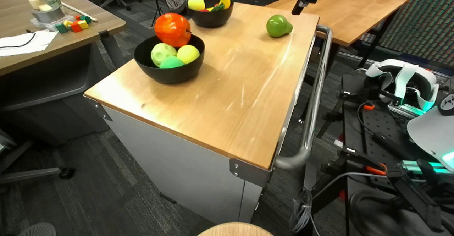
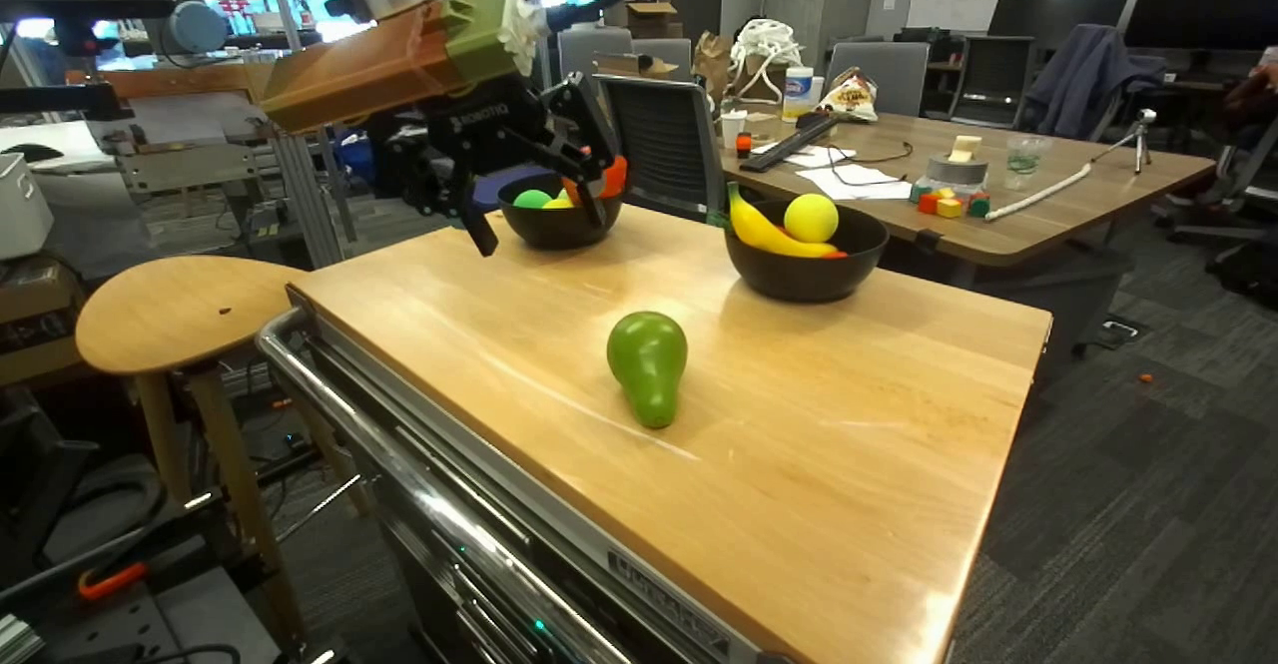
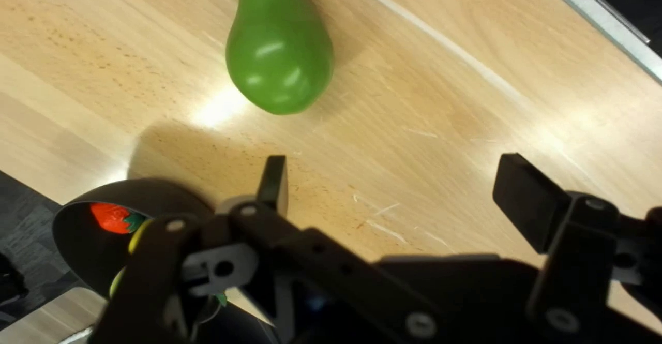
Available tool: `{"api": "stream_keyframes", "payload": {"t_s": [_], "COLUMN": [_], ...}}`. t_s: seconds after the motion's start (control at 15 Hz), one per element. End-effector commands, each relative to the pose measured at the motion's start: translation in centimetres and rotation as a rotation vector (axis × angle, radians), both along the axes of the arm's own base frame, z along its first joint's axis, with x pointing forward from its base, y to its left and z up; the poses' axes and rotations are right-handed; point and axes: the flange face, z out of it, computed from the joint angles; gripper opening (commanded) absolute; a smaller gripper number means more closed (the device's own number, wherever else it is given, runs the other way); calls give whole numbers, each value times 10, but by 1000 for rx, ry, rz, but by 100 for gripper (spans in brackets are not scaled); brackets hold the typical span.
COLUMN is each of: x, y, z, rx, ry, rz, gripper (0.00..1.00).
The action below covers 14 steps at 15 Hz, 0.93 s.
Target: Put the fruits and vegetables in the left bowl then put the remaining fruits and vegetables in the right bowl
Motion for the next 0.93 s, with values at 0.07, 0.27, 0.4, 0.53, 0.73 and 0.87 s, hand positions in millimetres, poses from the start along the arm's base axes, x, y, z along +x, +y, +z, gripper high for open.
{"api": "stream_keyframes", "payload": {"t_s": [0.07,0.27,0.4,0.53,0.73,0.87], "x": [18,24,30,40,52,63], "y": [-27,-43,-52,-60,-67,-70], "z": [-11,-26,-39,-54,-73,-85], "rx": [-36,-54,-61,-70,-91,-90], "ry": [-60,-55,-36,-23,17,34], "rz": [-72,-114,-146,-178,-214,-230], "gripper": [100,100,100,100,100,100]}}
